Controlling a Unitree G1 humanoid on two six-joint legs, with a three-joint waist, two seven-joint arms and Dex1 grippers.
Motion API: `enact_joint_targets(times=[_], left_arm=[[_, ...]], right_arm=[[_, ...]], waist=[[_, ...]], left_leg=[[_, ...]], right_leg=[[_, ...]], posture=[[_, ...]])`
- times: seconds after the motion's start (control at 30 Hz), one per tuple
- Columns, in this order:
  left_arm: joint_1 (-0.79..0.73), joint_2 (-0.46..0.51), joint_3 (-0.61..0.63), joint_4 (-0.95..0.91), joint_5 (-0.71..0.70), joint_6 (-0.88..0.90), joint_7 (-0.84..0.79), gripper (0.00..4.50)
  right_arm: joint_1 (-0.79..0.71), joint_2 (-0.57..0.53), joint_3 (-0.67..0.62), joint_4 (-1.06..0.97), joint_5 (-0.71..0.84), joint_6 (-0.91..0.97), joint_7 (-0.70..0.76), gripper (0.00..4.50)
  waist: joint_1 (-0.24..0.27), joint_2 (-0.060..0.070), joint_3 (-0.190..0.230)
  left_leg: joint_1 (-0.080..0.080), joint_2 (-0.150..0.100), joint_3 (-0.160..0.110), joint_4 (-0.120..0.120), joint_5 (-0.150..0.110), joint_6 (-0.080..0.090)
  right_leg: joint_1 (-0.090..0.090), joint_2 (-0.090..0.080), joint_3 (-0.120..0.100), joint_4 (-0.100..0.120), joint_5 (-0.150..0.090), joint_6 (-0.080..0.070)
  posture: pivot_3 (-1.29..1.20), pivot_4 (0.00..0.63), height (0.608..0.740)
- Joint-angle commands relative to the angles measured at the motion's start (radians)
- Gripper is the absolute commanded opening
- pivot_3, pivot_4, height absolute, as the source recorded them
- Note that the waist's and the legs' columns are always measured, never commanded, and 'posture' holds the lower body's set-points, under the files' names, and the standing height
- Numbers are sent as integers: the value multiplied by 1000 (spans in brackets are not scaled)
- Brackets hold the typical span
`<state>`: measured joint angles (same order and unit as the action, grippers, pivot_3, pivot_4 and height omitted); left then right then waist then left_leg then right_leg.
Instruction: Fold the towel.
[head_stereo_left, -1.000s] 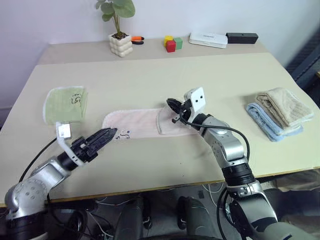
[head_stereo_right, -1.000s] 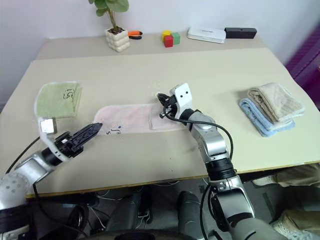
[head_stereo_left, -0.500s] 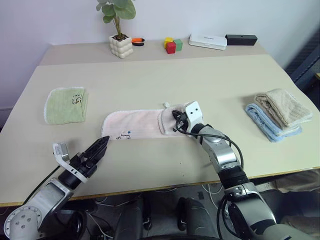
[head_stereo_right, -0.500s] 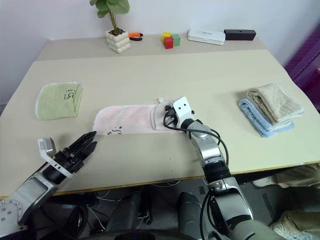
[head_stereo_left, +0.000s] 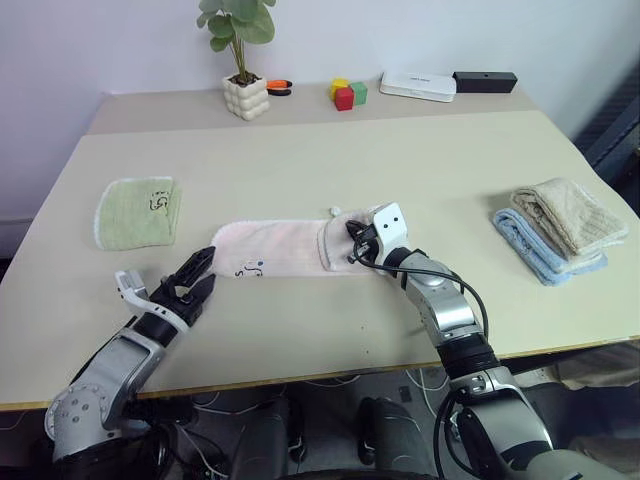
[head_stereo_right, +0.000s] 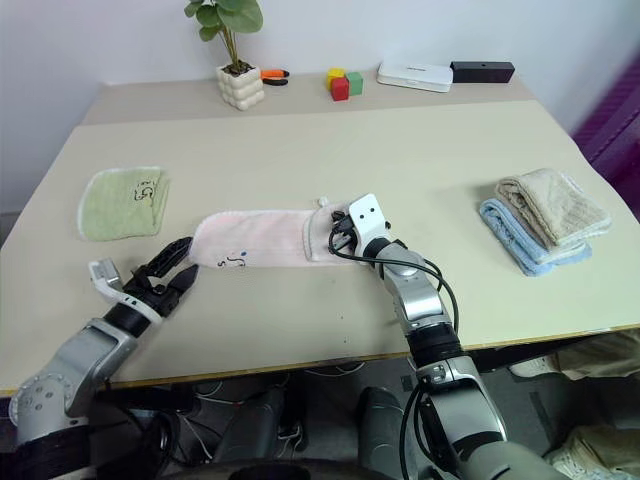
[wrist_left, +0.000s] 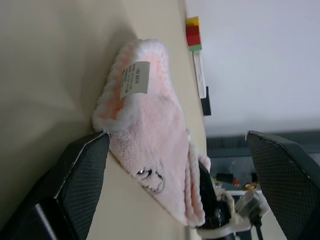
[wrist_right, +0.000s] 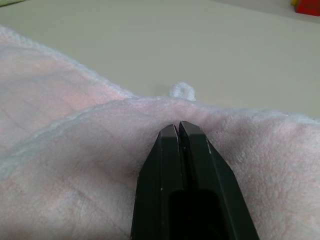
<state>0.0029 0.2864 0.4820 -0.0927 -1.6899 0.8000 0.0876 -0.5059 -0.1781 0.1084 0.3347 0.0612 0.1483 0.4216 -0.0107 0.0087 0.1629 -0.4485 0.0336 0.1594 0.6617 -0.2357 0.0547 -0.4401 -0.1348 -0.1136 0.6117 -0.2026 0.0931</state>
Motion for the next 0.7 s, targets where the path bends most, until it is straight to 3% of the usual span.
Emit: enact_joint_targets(times=[0.03,0.23,0.5,0.7], left_arm=[[-25,-25,-6,108,26,-27,61,3096],[-65,-28,2,158,24,-20,96,46],[-98,-38,14,128,1,-26,85,16],[-97,-30,-27,-1,39,-7,-11,16]], right_arm=[[0,6,-14,-53,7,-1,-8,0],[7,4,-17,-66,9,8,-12,0],[6,7,-20,-63,8,10,-16,0],[-4,3,-25,-62,10,7,-15,0]], waist=[[0,0,0],[2,7,-4],[2,9,-5],[1,8,-5]], left_leg=[[0,0,0,0,0,0],[2,0,0,-1,0,0],[6,0,0,-3,0,0],[5,0,0,-6,0,0]], right_leg=[[0,0,0,0,0,0],[1,0,0,0,0,0],[5,0,0,-2,-2,-3],[4,0,0,-5,-2,-3]], posture=[[0,150,740],[0,150,740],[0,150,740],[0,150,740]])
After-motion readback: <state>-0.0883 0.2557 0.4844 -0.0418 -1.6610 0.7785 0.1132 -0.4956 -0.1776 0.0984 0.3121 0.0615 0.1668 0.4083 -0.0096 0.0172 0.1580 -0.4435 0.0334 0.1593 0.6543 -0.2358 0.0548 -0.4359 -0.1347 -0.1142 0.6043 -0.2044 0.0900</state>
